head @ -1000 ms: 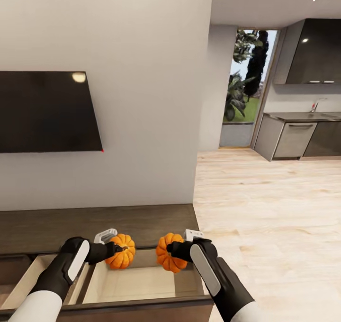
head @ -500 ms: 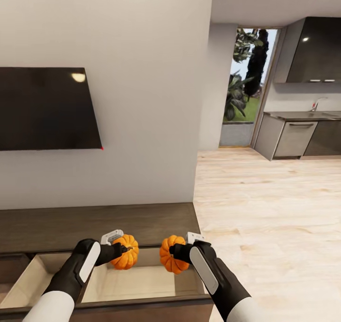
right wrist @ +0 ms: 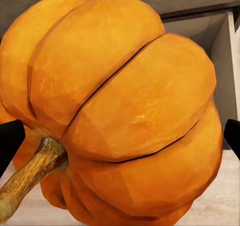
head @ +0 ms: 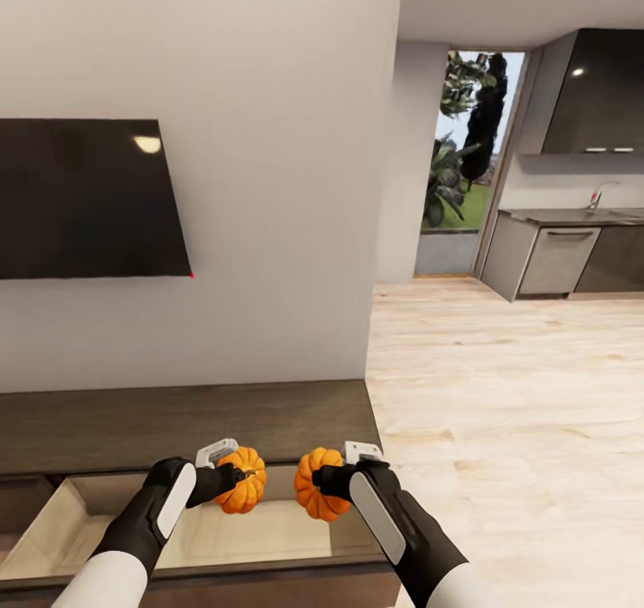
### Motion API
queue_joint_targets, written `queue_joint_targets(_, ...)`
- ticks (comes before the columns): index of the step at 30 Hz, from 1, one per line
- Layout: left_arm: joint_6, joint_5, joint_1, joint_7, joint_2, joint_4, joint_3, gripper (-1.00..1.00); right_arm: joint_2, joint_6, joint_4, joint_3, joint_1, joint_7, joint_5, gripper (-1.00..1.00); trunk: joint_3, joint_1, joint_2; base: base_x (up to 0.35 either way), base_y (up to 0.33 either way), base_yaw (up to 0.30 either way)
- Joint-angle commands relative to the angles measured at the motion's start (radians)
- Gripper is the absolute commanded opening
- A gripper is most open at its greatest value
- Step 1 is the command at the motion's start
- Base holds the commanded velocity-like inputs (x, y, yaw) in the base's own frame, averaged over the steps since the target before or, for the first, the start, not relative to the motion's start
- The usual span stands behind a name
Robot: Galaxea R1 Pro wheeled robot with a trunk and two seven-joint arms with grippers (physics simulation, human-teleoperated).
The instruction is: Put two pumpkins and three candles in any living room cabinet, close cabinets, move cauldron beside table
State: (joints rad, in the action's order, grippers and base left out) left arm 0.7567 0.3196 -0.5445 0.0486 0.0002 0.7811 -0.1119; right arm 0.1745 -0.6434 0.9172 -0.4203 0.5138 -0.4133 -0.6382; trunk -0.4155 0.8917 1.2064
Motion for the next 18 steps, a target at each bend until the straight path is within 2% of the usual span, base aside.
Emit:
queue_joint_targets(1, 0.0, 0.001, 0.0, -0.001, 0.0, 0.0, 0.0, -1.0, 0.0, 0.0, 0.0, -0.001, 0.0, -0.001, 0.0, -1.0, -0.003, 0.004, 0.007, 0.0, 0.0, 0.0)
queue_joint_targets(10, 0.001, 0.002, 0.0, -0.001, 0.005, 0.0, -0.005, -1.0, 0.0, -0.009, 0.018, -0.004, 0.001, -0.001, -0.002, -1.0, -0.031, 0.038, 0.07, 0.0, 0.0, 0.0)
queue_joint_targets(18, 0.0, 0.001, 0.0, 0.0, 0.005, 0.0, -0.006, -1.0, 0.0, 0.001, -0.016, 0.005, 0.039, -0.001, -0.014, -1.0, -0.056, 0.069, 0.126, 0.0, 0.0, 0.0)
